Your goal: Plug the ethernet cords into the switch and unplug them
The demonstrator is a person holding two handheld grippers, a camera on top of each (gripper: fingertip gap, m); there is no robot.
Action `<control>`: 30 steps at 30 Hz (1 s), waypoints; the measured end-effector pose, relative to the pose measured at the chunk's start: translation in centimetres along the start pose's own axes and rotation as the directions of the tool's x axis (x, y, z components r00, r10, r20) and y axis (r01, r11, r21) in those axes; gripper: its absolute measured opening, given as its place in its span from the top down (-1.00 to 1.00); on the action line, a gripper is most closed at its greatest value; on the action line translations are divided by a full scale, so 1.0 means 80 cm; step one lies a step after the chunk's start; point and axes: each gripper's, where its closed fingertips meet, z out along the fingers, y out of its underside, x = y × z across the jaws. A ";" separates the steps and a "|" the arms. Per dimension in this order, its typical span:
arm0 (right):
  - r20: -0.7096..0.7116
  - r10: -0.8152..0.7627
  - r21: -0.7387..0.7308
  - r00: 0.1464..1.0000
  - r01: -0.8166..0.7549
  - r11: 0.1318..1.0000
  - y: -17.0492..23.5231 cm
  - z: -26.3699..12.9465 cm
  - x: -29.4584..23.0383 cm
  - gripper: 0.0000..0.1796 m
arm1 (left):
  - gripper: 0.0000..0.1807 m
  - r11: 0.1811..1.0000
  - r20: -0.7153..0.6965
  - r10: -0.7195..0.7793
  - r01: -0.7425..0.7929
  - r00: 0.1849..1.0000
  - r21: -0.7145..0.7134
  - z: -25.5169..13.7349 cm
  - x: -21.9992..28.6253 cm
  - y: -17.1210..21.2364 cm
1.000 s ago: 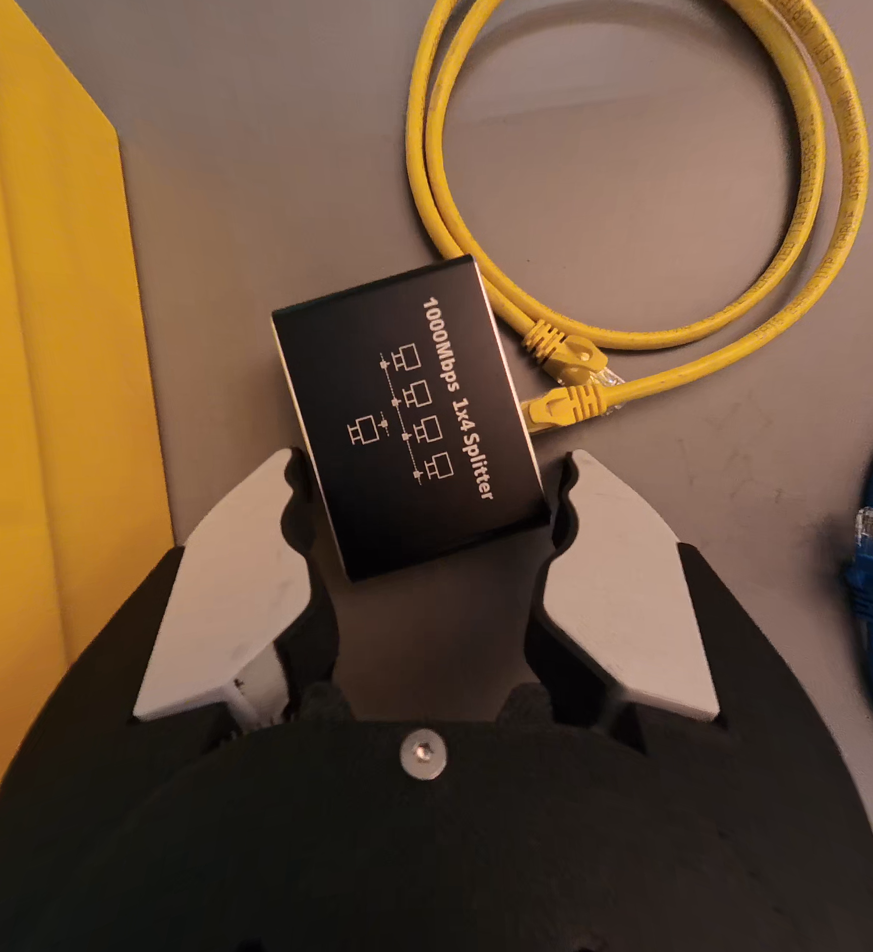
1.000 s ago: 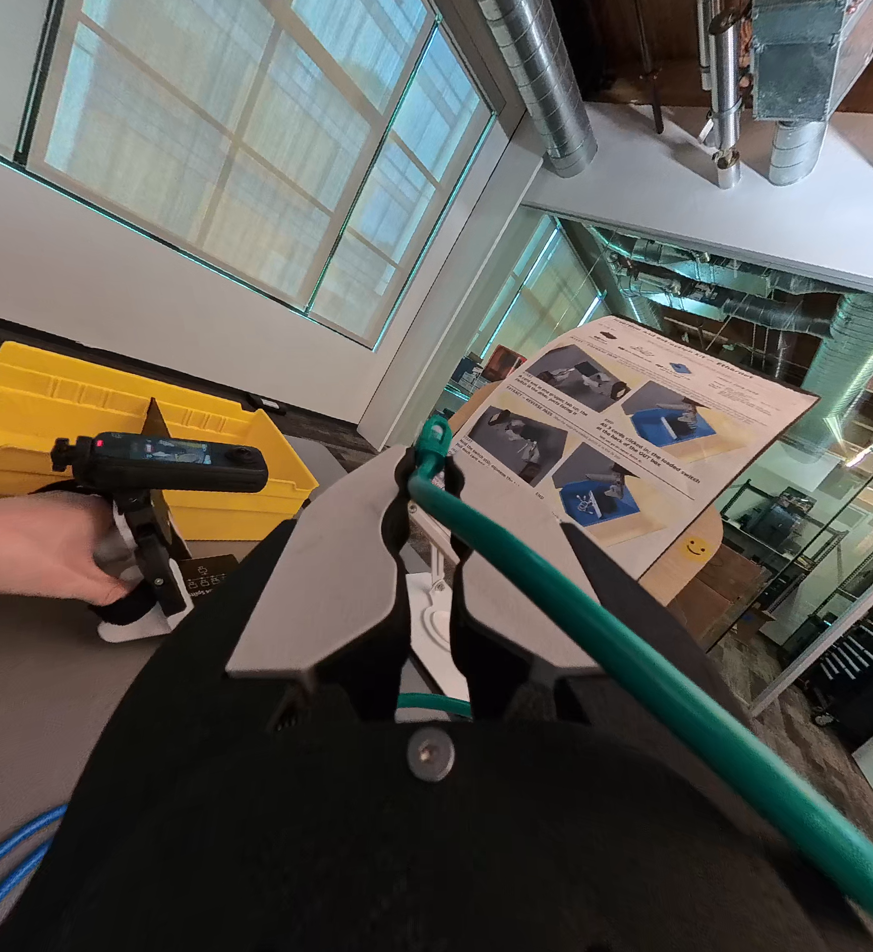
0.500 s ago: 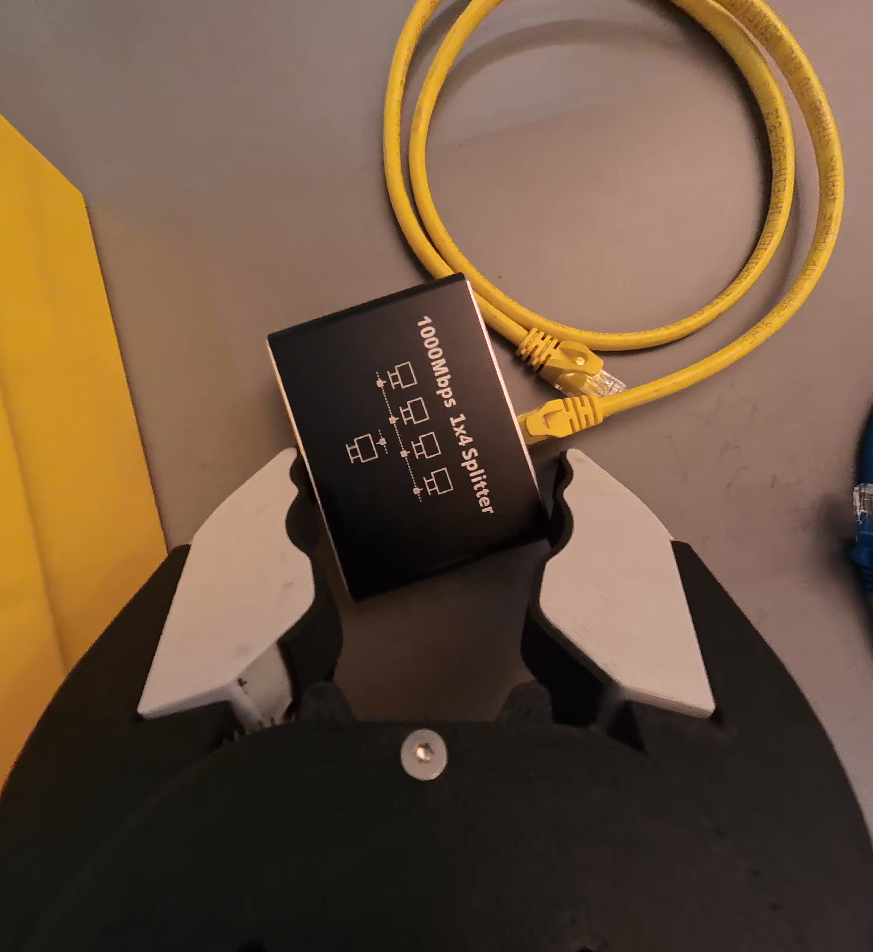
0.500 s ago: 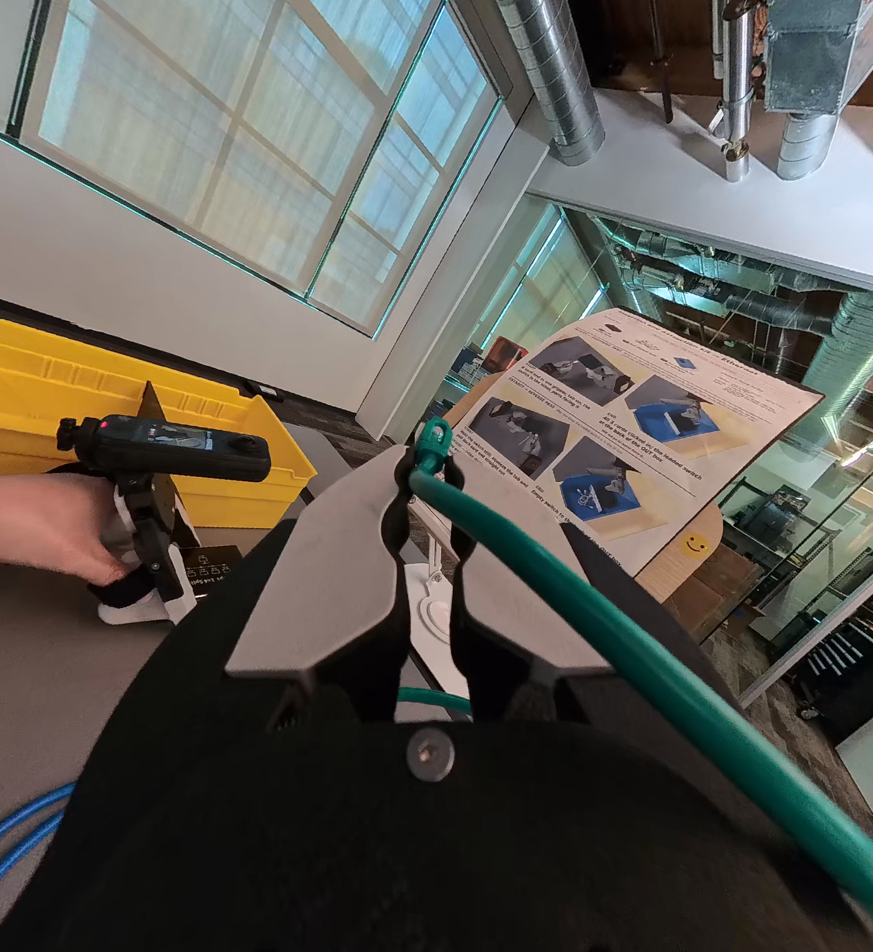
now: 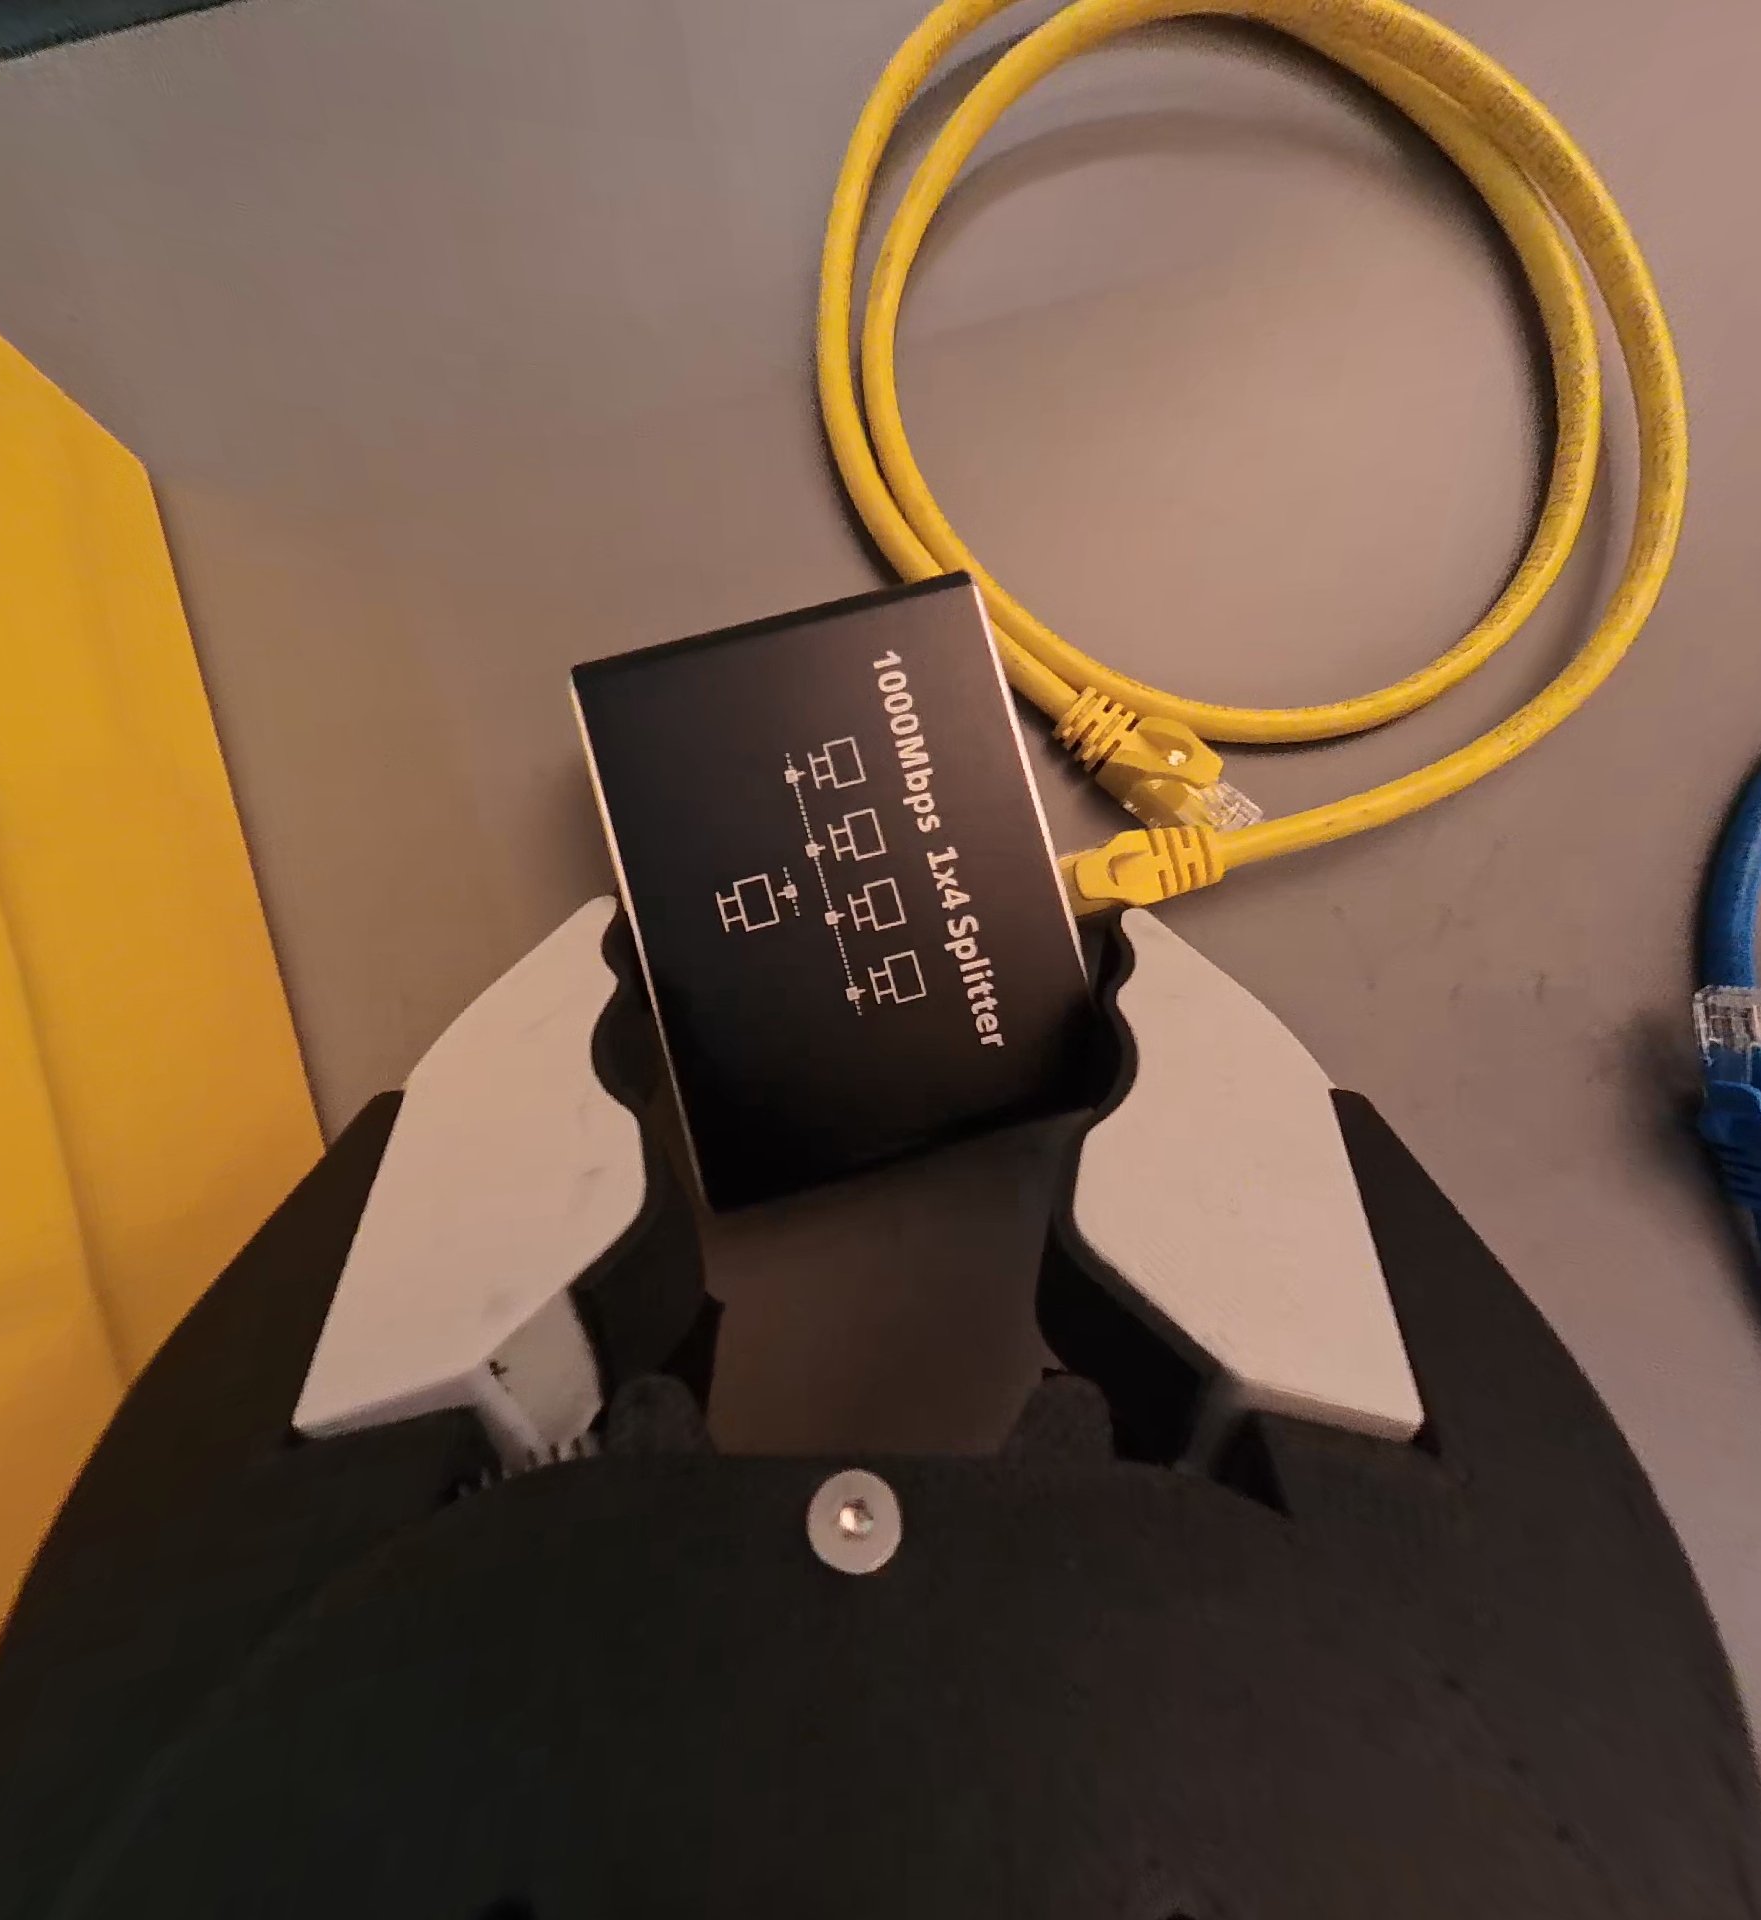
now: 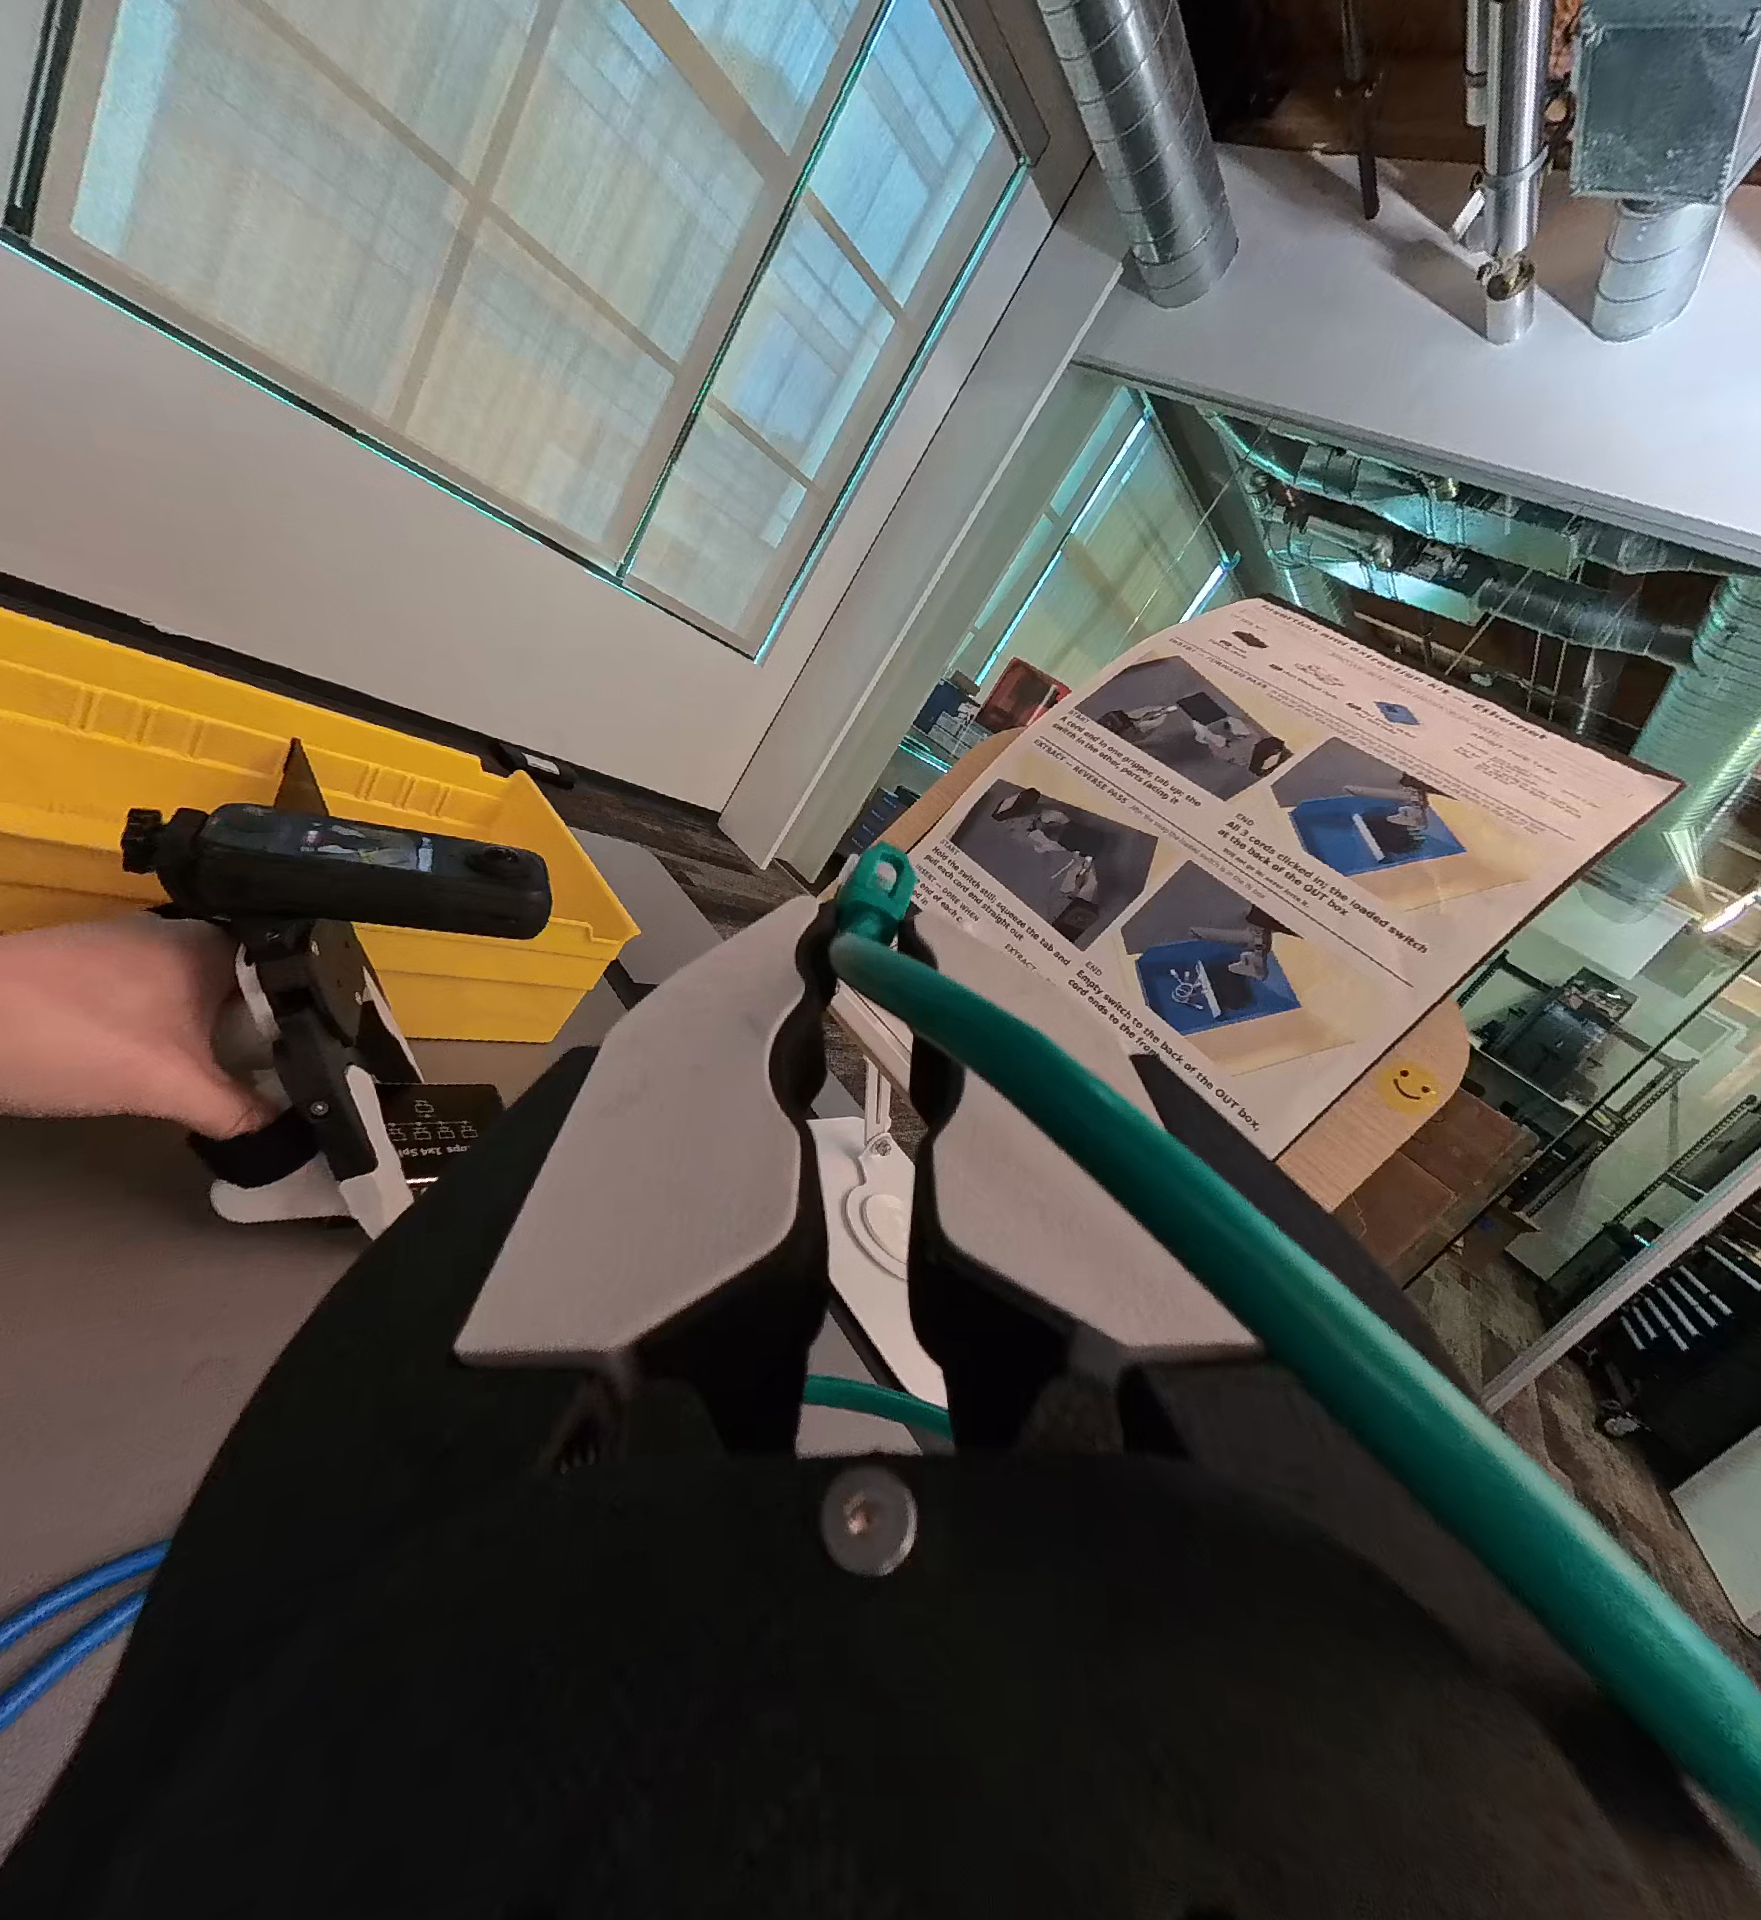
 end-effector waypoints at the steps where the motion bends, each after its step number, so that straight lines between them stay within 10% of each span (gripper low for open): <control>1: 0.002 -0.002 -0.002 1.000 0.002 1.000 0.001 0.001 -0.001 0.88 | 0.10 1.000 -0.004 -0.001 0.001 1.000 0.002 0.000 0.000 -0.001; 30: 0.166 0.059 0.087 0.984 -0.074 0.993 -0.007 -0.015 -0.009 0.89 | 0.11 0.817 -0.233 0.047 0.096 0.971 0.568 -0.136 0.032 -0.101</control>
